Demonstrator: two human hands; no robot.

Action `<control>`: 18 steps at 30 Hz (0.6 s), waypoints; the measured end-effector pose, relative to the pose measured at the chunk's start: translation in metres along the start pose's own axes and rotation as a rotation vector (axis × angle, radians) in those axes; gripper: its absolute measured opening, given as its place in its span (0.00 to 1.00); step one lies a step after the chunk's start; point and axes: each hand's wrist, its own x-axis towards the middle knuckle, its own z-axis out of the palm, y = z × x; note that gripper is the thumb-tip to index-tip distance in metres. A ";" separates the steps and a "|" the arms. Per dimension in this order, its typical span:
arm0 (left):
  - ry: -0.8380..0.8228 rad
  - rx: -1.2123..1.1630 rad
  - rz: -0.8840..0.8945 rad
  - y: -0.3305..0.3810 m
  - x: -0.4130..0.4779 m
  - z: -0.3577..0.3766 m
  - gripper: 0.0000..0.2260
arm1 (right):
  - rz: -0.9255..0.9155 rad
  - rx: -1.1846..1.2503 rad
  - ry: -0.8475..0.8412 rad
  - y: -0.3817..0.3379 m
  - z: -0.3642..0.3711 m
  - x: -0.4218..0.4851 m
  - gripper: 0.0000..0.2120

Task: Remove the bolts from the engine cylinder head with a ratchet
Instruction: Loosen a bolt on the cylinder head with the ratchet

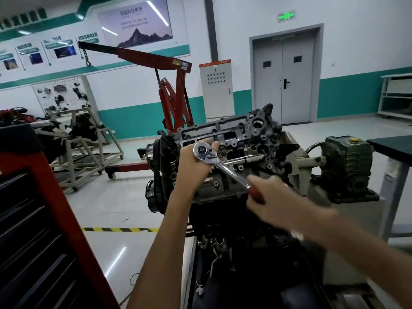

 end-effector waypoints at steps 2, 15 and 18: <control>-0.085 0.054 0.026 0.005 0.003 0.002 0.19 | -0.066 -0.229 -0.127 0.015 -0.052 0.014 0.09; 0.258 -0.163 -0.028 -0.007 -0.005 0.035 0.15 | 0.171 0.408 0.384 -0.048 0.100 -0.018 0.12; 0.159 -0.094 -0.039 -0.010 -0.003 0.025 0.14 | 0.177 0.224 0.255 -0.028 0.068 -0.019 0.08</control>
